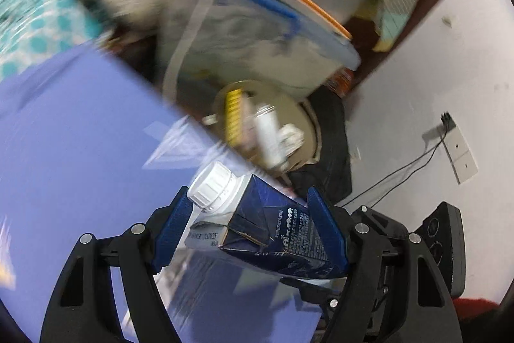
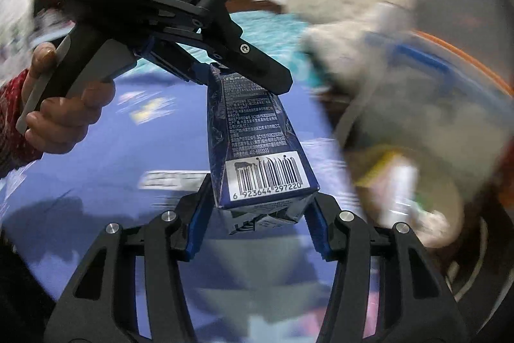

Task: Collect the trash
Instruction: 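Carry the milk carton with both grippers to the wastebasket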

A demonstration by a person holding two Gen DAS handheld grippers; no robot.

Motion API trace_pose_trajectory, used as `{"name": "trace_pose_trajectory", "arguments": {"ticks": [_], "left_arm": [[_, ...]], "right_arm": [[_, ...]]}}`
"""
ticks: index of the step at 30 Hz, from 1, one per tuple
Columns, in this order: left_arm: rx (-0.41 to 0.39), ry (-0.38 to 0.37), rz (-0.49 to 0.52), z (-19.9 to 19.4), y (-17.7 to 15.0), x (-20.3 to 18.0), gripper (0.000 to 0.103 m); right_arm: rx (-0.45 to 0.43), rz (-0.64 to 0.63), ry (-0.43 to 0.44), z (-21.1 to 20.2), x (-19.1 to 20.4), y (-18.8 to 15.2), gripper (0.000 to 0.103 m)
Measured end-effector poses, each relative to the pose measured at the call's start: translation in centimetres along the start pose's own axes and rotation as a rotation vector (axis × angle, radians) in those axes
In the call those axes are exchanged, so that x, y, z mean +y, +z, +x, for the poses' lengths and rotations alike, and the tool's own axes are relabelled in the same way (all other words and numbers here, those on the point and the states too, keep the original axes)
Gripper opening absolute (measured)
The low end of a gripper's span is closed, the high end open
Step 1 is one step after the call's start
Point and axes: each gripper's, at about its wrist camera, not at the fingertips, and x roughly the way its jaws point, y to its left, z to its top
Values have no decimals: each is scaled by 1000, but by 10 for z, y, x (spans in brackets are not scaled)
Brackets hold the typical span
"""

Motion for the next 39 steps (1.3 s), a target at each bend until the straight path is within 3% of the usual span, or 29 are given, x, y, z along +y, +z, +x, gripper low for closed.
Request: {"name": "trace_pose_trajectory", "arguments": {"ticks": [6, 9, 12, 15, 20, 24, 34, 39], "left_arm": [[108, 4, 152, 115, 86, -75, 72], [141, 93, 154, 162, 111, -89, 81], [137, 152, 93, 177, 116, -78, 81], [91, 171, 66, 154, 102, -58, 81], [-5, 238, 54, 97, 50, -24, 87], [-22, 274, 2, 64, -1, 3, 87], [-81, 497, -32, -7, -92, 20, 92], [-99, 514, -75, -32, -124, 26, 94]], "right_arm": [[-35, 193, -192, -11, -93, -10, 54], [-14, 307, -299, 1, -131, -15, 54], [71, 372, -298, 34, -157, -19, 62], [100, 395, -272, 45, -161, -25, 65], [25, 373, -227, 29, -140, -26, 65], [18, 395, -213, 15, -127, -30, 65], [-68, 490, -179, -28, -54, -27, 65], [-117, 567, -181, -29, -41, -23, 64]]}}
